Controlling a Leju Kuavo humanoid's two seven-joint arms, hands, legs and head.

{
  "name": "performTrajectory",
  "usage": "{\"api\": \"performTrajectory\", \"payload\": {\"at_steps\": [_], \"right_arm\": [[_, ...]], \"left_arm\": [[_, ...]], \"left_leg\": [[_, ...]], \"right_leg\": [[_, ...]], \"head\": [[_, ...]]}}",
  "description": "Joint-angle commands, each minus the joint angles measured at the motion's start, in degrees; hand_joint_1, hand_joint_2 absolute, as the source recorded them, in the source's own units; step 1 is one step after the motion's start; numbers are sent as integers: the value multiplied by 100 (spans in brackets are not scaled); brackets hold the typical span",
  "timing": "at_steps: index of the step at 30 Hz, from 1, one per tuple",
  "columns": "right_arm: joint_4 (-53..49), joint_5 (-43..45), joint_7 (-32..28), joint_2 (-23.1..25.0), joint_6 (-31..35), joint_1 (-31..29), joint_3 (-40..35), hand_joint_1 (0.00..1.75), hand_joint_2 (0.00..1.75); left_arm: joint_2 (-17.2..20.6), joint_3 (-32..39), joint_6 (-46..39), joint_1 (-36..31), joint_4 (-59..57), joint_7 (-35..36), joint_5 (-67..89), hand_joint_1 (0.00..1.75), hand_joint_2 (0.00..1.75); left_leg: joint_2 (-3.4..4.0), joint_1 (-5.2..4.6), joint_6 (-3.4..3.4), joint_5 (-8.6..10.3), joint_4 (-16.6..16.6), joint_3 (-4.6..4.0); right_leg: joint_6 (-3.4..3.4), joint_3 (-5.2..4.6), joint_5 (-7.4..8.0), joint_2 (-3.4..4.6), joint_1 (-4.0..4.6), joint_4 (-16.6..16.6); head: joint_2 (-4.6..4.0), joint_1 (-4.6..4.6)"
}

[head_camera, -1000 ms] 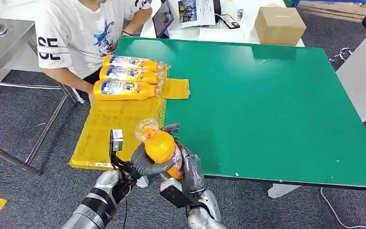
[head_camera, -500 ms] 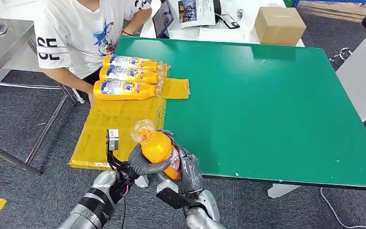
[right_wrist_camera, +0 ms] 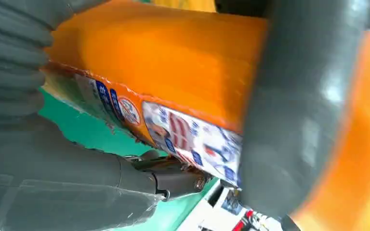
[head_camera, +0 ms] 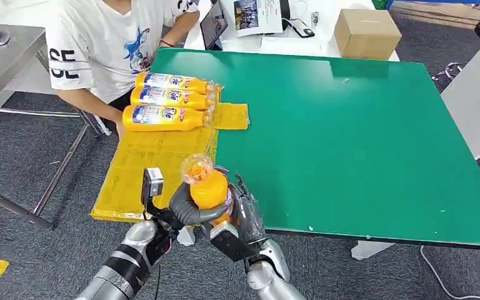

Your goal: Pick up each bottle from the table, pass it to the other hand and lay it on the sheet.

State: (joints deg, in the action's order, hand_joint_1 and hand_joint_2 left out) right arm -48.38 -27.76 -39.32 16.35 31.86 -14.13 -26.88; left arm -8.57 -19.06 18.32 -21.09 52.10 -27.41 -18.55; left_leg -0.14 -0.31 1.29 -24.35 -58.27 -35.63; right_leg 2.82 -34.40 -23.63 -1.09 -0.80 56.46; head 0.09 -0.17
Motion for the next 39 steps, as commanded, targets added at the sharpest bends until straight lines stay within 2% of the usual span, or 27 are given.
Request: {"api": "performTrajectory", "payload": {"at_steps": [1, 7, 10, 14, 16, 21, 23, 24, 27, 29, 31, 34, 39], "right_arm": [[-1566, 203, 158, -278, -244, 189, 123, 0, 0], [-1533, 206, 156, -281, -261, 193, 113, 0, 0], [-1533, 206, 156, -281, -261, 193, 113, 0, 0], [-1533, 206, 156, -281, -261, 193, 113, 0, 0], [-1642, 217, 104, -279, -184, 213, 123, 0, 0], [-1873, 229, 124, -322, -204, 284, 95, 0, 0], [-2089, 236, 135, -354, -227, 350, 71, 0, 0], [-2629, 341, 148, -381, -248, 505, 3, 0, 0], [-2758, 449, 86, -367, -156, 502, 13, 0, 0], [-2950, 659, -68, -354, -4, 496, 84, 0, 0], [-3199, 831, -68, -397, 177, 485, 65, 0, 0], [-3589, 1031, -68, -478, 512, 488, 5, 0, 0], [-3771, 1049, -68, -521, 698, 508, -36, 0, 0]], "left_arm": [[-118, 911, -1675, -255, 338, -231, 1269, 175, 175], [-140, 915, -1674, -225, 332, -231, 1285, 175, 175], [-140, 915, -1674, -225, 332, -231, 1285, 175, 175], [-140, 915, -1674, -225, 332, -231, 1285, 175, 175], [-219, 1110, -2208, -274, 341, -364, 1531, 175, 175], [-259, 1311, -2390, -344, 329, -347, 1576, 175, 175], [-286, 1493, -2763, -420, 314, -409, 1715, 175, 175], [-190, 1953, -4117, -713, 155, -805, 2504, 175, 175], [7, 1910, -4854, -877, -240, -890, 3516, 175, 175], [236, 1546, -5598, -1062, -783, -791, 4832, 175, 175], [311, 1503, -5832, -1187, -1079, -545, 5846, 175, 175], [156, 2012, -5832, -1262, -1280, -379, 7180, 175, 175], [136, 2126, -5832, -1304, -1390, -339, 7607, 175, 175]], "left_leg": [[-4, 5, -8, -8, -4, 11], [25, 6, -13, -8, 4, 27], [-5, 10, -10, -6, 0, 23], [23, 8, -7, -6, 2, 19], [14, 9, -10, -8, 1, 27], [12, 9, -10, -9, -2, 22], [12, 6, -8, -4, -1, 12], [15, 11, -11, -9, -5, 18], [21, 10, -11, -6, -2, 18], [15, 8, -9, -4, 2, 20], [15, 9, -11, -6, 3, 30], [18, 6, -8, -4, 0, 17], [20, 6, -9, -6, 2, 23]], "right_leg": [[-9, 13, -8, 3, 4, 3], [-13, 14, -1, 25, 7, -5], [-11, 17, -9, 1, 9, -5], [-9, 11, -2, 18, 6, -3], [-12, 22, -8, 9, 7, -3], [-12, 18, -7, 11, 8, -1], [-9, 7, -3, 9, 5, -1], [-13, 14, -7, 14, 10, 0], [-12, 10, -4, 17, 9, 1], [-11, 13, -4, 10, 7, -1], [-12, 24, -5, 14, 7, -4], [-9, 10, -2, 14, 5, -1], [-10, 16, -4, 16, 6, -2]], "head": [[0, -4], [0, -7], [0, -2], [0, -2], [0, 0], [0, -2], [0, -2], [0, -2], [0, -2], [0, -2], [0, -2], [0, -2], [0, 0]]}}
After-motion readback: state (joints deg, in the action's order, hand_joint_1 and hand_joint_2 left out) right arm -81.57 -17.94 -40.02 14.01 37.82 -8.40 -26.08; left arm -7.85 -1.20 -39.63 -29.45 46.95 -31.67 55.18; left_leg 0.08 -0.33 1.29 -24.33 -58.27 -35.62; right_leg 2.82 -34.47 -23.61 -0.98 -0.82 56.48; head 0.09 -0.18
